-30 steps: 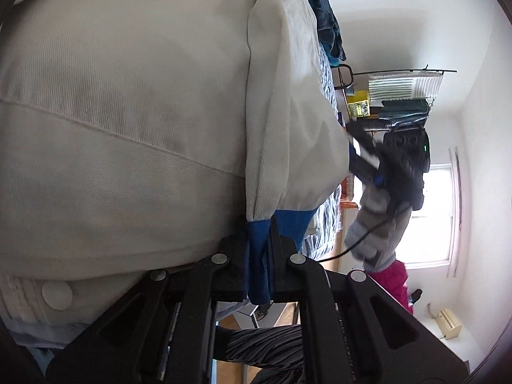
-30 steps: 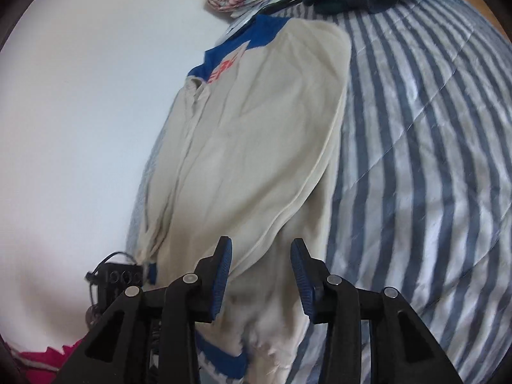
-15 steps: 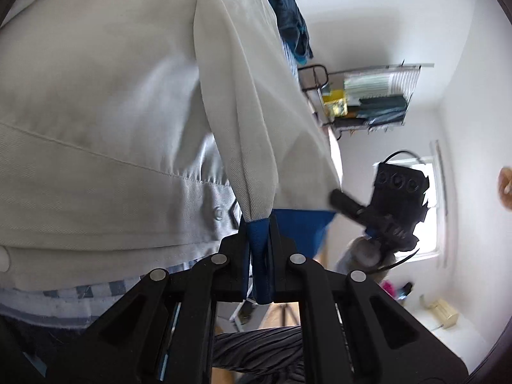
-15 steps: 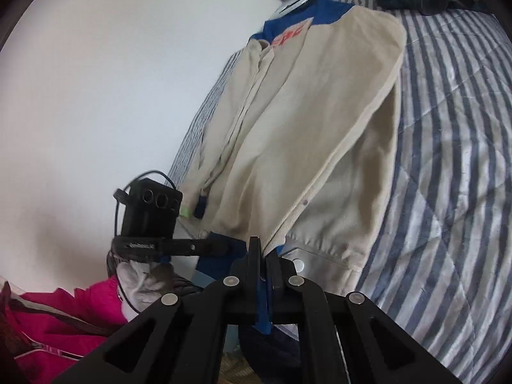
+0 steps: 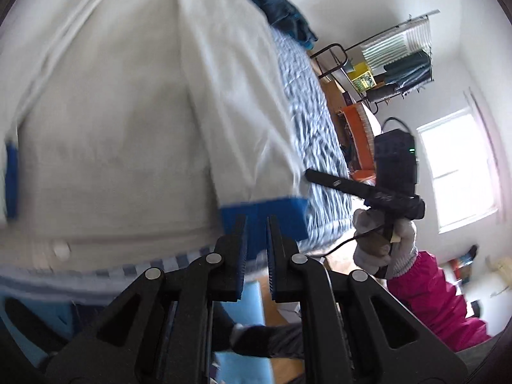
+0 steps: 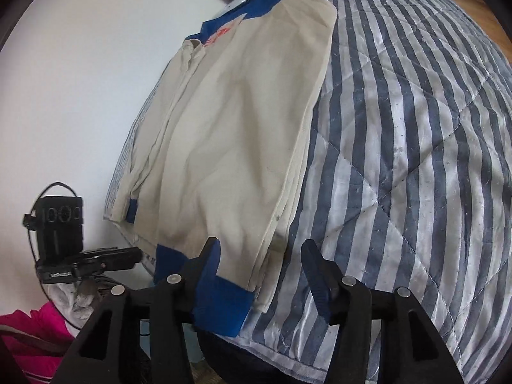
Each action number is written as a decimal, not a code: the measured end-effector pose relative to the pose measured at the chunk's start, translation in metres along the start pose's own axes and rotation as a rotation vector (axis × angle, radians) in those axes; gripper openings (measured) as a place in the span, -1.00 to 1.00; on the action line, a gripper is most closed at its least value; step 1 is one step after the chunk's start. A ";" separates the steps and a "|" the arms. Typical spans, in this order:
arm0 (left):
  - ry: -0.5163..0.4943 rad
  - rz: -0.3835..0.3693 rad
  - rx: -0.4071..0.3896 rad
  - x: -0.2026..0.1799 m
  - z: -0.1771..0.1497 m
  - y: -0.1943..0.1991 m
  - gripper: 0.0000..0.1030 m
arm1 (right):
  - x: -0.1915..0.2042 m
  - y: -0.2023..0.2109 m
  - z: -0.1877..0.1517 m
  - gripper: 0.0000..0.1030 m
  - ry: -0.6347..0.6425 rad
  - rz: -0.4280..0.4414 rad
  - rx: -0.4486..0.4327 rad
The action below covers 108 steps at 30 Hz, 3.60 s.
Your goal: Fold large clothes
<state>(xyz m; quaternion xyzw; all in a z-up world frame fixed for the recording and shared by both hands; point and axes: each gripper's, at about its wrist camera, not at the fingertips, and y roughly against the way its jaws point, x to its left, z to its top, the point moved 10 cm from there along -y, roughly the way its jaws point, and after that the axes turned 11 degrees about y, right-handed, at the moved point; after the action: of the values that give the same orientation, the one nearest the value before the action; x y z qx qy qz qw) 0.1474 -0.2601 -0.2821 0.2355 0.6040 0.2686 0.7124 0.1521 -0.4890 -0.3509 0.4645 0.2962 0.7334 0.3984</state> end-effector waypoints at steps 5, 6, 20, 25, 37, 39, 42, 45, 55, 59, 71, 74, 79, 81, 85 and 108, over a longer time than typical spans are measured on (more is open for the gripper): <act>-0.162 0.111 -0.077 -0.023 0.034 -0.026 -0.85 | -0.011 -0.017 0.007 -0.50 -0.087 0.030 -0.037; -0.190 0.161 -0.072 -0.019 0.038 -0.039 -0.85 | -0.012 -0.018 0.006 -0.56 -0.114 0.064 -0.042; -0.120 0.116 -0.045 -0.007 0.017 -0.003 -0.85 | 0.011 0.014 0.028 -0.93 -0.074 -0.075 -0.096; -0.143 0.083 -0.164 -0.017 0.029 0.076 -0.85 | 0.048 0.017 0.054 -0.93 0.057 -0.184 -0.093; 0.039 0.070 -0.454 0.066 0.090 0.224 -0.85 | 0.177 -0.070 0.106 -0.94 0.463 -0.298 0.040; 0.089 0.070 -0.480 0.089 0.095 0.237 -0.85 | 0.197 -0.104 0.104 -0.94 0.541 -0.310 0.094; 0.133 0.081 -0.482 0.115 0.101 0.239 -0.85 | 0.206 -0.146 0.090 -0.94 0.599 -0.325 0.180; 0.161 0.092 -0.461 0.134 0.104 0.235 -0.85 | 0.200 -0.168 0.079 -0.93 0.631 -0.355 0.233; 0.123 0.047 -0.287 0.108 0.098 0.160 -0.03 | 0.197 -0.087 0.083 -0.22 0.499 -0.098 0.114; 0.072 0.092 -0.223 0.097 0.092 0.123 0.08 | 0.158 -0.053 0.101 -0.03 0.414 -0.124 0.037; -0.024 0.248 -0.078 0.106 0.073 0.043 0.07 | 0.020 -0.036 0.216 0.46 0.024 -0.119 -0.191; -0.045 0.248 -0.067 0.103 0.071 0.036 0.07 | -0.022 -0.047 0.246 0.47 -0.103 -0.101 -0.246; -0.064 0.249 -0.056 0.100 0.070 0.029 -0.11 | -0.069 -0.065 0.288 0.49 -0.268 -0.040 -0.331; -0.072 0.245 -0.051 0.097 0.068 0.027 -0.23 | -0.080 -0.072 0.304 0.49 -0.307 -0.025 -0.357; -0.077 0.229 -0.050 0.093 0.067 0.026 -0.36 | -0.084 -0.085 0.333 0.25 -0.320 0.010 -0.382; -0.112 0.171 -0.039 0.073 0.037 0.038 -0.39 | 0.070 -0.211 0.414 -0.26 0.115 -0.202 -0.004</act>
<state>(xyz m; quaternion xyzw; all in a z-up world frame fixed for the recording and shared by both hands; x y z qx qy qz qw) 0.1897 -0.1837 -0.3047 0.2871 0.5355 0.3265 0.7240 0.5799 -0.2948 -0.3268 0.3885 0.3626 0.7155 0.4535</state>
